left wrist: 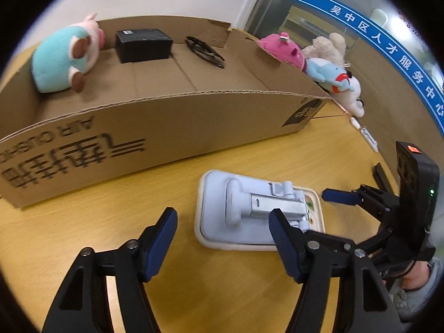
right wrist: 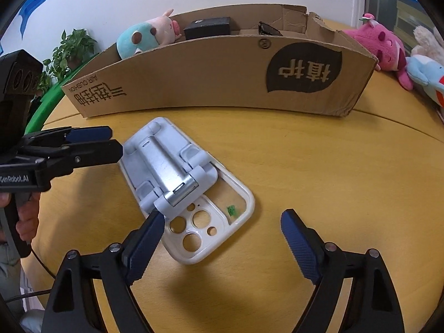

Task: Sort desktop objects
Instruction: 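Move the right gripper to the white folding phone stand, then grasp the white phone stand with the right gripper, then lift the phone stand and carry it over the cardboard box, then lower the phone stand into the box and open the right gripper, then grasp the clear phone case by its white rim with the right gripper, then lift the phone case and carry it over the cardboard box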

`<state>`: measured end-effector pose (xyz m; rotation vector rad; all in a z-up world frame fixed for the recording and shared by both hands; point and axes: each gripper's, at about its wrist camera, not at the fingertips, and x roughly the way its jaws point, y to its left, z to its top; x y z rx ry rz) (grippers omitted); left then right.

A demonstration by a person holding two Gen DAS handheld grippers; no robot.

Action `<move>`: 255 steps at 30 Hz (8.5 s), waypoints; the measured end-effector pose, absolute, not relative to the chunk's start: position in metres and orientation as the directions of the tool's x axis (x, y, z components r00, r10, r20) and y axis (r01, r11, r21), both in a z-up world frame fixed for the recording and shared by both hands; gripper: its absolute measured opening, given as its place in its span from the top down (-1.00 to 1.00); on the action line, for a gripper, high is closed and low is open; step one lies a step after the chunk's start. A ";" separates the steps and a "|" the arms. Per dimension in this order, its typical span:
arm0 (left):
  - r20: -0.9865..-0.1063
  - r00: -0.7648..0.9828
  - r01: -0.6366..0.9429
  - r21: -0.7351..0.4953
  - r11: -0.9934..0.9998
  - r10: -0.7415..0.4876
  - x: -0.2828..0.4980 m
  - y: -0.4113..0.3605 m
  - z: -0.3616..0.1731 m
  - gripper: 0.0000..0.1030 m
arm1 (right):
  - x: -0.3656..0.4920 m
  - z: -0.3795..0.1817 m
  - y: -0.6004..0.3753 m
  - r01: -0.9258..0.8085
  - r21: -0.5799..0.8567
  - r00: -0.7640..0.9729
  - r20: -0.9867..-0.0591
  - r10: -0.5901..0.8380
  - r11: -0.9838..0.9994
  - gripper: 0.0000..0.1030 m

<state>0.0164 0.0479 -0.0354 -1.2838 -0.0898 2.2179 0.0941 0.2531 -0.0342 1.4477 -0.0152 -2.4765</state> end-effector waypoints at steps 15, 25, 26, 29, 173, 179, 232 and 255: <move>-0.760 -0.342 -0.438 -0.391 -0.809 0.552 0.013 0.061 -0.039 0.11 | 0.079 -0.018 0.276 0.278 0.307 -0.417 -0.815 -0.402 -0.910 -0.36; -0.804 -0.350 -0.442 -0.310 -0.842 0.480 0.017 0.068 -0.037 0.50 | 0.068 -0.023 0.239 0.349 0.246 -0.401 -0.833 -0.381 -0.904 0.07; -0.809 -0.354 -0.451 -0.292 -0.843 0.470 0.018 0.070 -0.037 0.50 | 0.066 -0.028 0.238 0.338 0.251 -0.389 -0.840 -0.377 -0.907 0.03; -0.811 -0.370 -0.475 -0.254 -0.843 0.453 0.023 0.077 -0.037 0.50 | 0.065 -0.030 0.235 0.336 0.239 -0.409 -0.835 -0.369 -0.911 0.00; -0.916 -0.398 -0.178 0.025 -0.984 0.049 -0.118 -0.050 -0.002 0.37 | -0.117 -0.036 0.097 0.337 0.473 -0.157 -0.824 -0.544 -0.814 0.34; -0.904 -0.428 -0.115 0.048 -0.992 0.006 -0.116 -0.064 0.007 0.37 | -0.113 -0.035 0.097 0.339 0.461 -0.171 -0.827 -0.535 -0.820 0.31; -0.783 -0.533 -0.253 -0.214 -0.944 0.320 0.034 0.028 -0.021 -0.43 | 0.077 -0.034 0.293 0.117 0.210 -0.501 -0.831 -0.240 -0.971 -0.53; -0.834 -0.435 -0.304 -0.218 -0.927 0.339 0.033 0.047 -0.053 0.88 | 0.071 -0.039 0.266 0.210 0.168 -0.484 -0.838 -0.252 -0.963 0.77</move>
